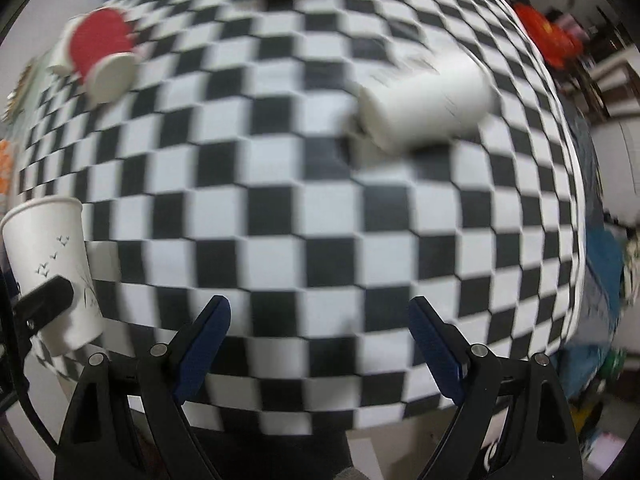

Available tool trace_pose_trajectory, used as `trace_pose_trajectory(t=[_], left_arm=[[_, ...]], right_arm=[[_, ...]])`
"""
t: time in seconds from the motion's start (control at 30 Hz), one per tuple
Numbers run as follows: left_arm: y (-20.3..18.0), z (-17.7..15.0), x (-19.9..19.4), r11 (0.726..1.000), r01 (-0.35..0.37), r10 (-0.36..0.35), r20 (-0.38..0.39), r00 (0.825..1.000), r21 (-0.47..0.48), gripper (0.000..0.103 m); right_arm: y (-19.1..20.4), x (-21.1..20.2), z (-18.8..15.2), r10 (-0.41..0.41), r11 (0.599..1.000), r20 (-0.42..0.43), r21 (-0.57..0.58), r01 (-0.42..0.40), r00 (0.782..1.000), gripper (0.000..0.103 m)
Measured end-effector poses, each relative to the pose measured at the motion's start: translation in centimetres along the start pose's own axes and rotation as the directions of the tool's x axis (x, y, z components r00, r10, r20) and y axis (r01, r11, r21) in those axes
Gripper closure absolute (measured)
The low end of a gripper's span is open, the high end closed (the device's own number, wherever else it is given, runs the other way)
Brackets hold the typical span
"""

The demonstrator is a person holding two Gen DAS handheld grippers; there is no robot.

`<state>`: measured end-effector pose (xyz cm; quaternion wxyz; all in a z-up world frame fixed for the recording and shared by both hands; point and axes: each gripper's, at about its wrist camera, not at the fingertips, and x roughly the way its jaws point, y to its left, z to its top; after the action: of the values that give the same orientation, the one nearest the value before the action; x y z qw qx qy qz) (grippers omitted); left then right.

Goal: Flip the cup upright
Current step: 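Lift the white cup with the right gripper and rotate it upright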

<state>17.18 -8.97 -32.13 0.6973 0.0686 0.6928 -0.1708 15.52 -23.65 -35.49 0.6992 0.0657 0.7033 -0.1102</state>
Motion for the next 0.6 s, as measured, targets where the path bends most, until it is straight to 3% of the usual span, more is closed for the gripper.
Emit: trace_pose_trajectory(t=[0.13,0.3,0.6], left_arm=[[-2.5,1.0,1.8,0.997,-0.022,0.023,-0.01,1.0,0.078,0.039],[-3.5,1.9,3.6,0.99,-0.06,0.063,-0.022,0.998,0.128,0.039],[-3.9,3.4,5.1,0.99,-0.081,0.085,-0.031,0.996,0.114,0.034]], right_arm=[[-3.5,0.7,-0.7,0.007,0.998,-0.012,0.07,-0.006,1.0,0.012],[-5.2,0.9,-0.9,0.018,0.995,-0.013,0.099,-0.016,1.0,0.012],[-3.4,0.9,-0.3,0.013,0.999,-0.014,0.049,-0.012,1.0,0.012]])
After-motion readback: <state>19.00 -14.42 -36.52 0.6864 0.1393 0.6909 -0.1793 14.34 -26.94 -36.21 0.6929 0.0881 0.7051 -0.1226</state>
